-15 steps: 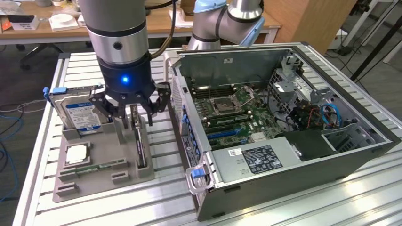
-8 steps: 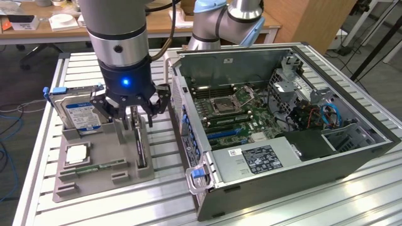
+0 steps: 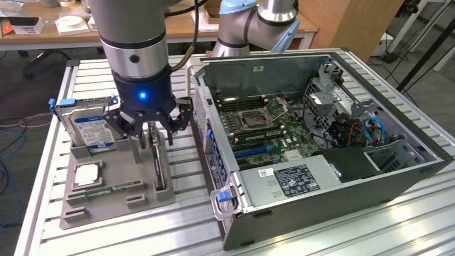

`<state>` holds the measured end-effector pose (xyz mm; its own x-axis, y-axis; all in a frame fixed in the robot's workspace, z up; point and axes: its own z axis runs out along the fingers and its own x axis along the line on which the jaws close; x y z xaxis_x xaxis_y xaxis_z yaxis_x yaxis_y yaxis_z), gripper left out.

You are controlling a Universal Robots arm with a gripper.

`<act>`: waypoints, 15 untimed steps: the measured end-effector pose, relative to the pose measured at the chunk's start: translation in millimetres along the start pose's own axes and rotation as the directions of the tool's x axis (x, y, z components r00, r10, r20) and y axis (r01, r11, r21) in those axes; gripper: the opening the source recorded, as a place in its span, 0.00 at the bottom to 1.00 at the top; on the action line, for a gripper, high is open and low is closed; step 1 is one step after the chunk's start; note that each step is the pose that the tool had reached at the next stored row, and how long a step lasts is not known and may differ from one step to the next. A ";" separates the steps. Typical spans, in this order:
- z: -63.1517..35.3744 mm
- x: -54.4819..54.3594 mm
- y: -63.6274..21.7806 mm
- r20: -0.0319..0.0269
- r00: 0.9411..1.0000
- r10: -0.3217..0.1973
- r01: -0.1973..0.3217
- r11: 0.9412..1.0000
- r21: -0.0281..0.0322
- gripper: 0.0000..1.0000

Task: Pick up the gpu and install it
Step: 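Pick up the gpu and move the gpu toward the slot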

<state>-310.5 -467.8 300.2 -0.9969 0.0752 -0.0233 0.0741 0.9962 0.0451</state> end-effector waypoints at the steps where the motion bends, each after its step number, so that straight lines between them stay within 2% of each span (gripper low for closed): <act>1: 0.5 0.0 0.0 0.000 1.000 0.000 0.000 1.000 0.000 0.55; 15: 8.9 0.2 -0.4 0.000 1.000 0.000 0.000 1.000 0.000 0.55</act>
<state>-310.5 -467.8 291.3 -0.9969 0.0752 -0.0233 0.0741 0.9962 0.0451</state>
